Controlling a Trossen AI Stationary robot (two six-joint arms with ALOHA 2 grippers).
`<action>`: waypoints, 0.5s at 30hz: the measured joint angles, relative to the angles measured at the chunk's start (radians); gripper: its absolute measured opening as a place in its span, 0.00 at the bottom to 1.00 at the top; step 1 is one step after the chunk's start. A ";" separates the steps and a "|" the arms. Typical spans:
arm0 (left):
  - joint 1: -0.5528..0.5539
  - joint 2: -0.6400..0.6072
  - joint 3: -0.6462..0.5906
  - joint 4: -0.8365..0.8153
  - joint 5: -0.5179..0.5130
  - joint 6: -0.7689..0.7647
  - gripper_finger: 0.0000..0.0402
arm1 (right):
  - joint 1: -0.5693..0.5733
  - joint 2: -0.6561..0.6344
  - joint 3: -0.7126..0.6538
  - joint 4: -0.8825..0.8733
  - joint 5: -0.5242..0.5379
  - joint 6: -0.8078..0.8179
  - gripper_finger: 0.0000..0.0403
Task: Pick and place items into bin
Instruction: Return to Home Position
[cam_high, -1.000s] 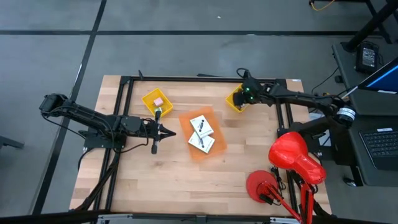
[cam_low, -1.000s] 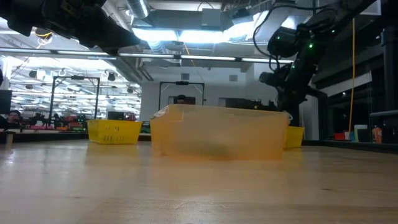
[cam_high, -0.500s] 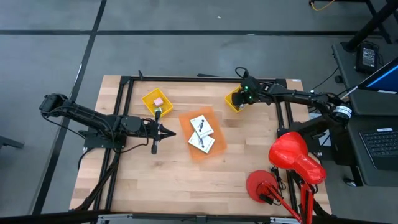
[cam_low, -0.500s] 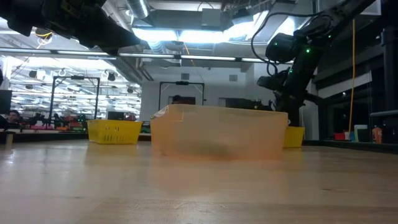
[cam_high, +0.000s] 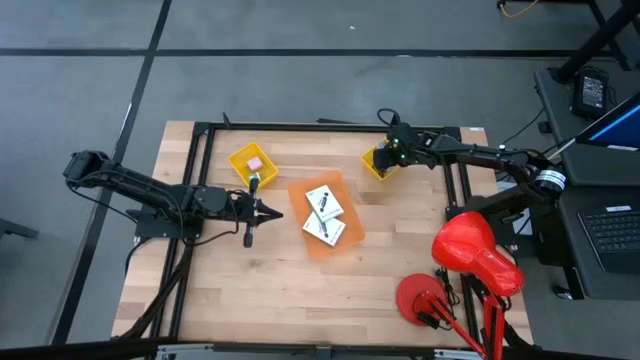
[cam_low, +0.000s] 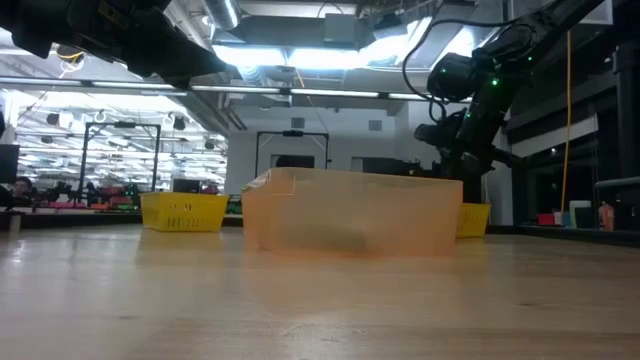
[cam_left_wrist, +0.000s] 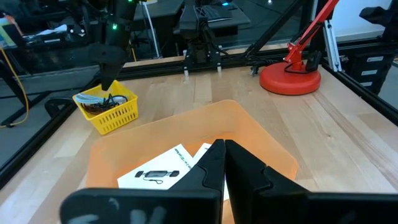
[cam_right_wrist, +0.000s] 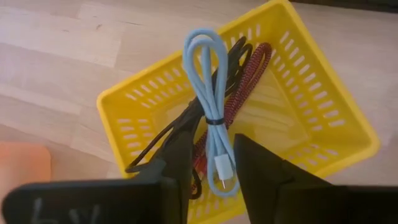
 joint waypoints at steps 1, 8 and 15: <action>0.000 0.000 0.000 0.000 0.000 0.000 0.01 | 0.000 0.000 0.000 0.001 0.000 -0.010 0.25; 0.000 0.000 0.000 0.000 0.000 0.000 0.01 | 0.000 0.000 0.000 0.040 0.000 -0.060 0.32; 0.000 0.000 0.000 0.000 0.000 0.031 0.00 | 0.000 -0.002 0.000 0.111 -0.003 -0.136 0.18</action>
